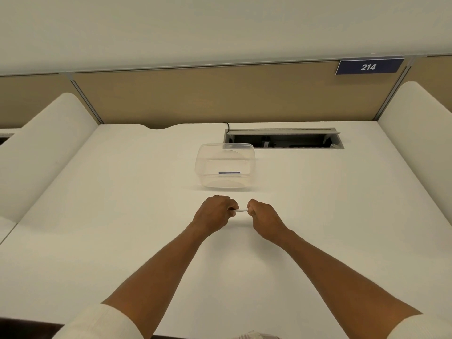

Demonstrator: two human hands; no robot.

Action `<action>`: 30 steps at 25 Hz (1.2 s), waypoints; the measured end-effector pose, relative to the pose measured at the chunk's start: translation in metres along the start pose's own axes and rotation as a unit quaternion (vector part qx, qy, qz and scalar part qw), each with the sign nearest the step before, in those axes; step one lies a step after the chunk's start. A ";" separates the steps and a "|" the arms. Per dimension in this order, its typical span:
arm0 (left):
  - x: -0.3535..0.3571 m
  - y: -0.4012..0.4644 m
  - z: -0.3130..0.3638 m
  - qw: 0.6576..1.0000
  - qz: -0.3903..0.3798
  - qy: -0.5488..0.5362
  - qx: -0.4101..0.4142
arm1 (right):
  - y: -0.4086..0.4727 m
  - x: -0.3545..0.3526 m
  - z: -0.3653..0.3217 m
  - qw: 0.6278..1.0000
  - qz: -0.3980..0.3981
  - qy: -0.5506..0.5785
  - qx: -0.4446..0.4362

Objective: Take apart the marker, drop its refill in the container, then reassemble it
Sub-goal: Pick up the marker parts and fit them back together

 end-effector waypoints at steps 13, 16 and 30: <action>-0.008 0.005 -0.004 1.000 0.010 0.016 0.009 | 0.006 -0.020 -0.001 0.993 -0.012 0.115 0.019; -0.006 0.005 -0.004 1.000 0.013 0.003 0.012 | 0.007 -0.027 -0.004 0.999 0.004 0.016 -0.039; -0.010 0.009 -0.005 1.000 0.016 -0.010 0.015 | 0.004 -0.028 -0.006 0.993 -0.050 0.099 0.034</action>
Point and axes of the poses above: each hand's wrist, its own y-axis towards the middle knuckle, its own x-axis out of the palm, z = x × y, the point moved 2 cm from there along y, towards the middle knuckle, and after that the axes turned 14 degrees about x, right-handed, at the moved point
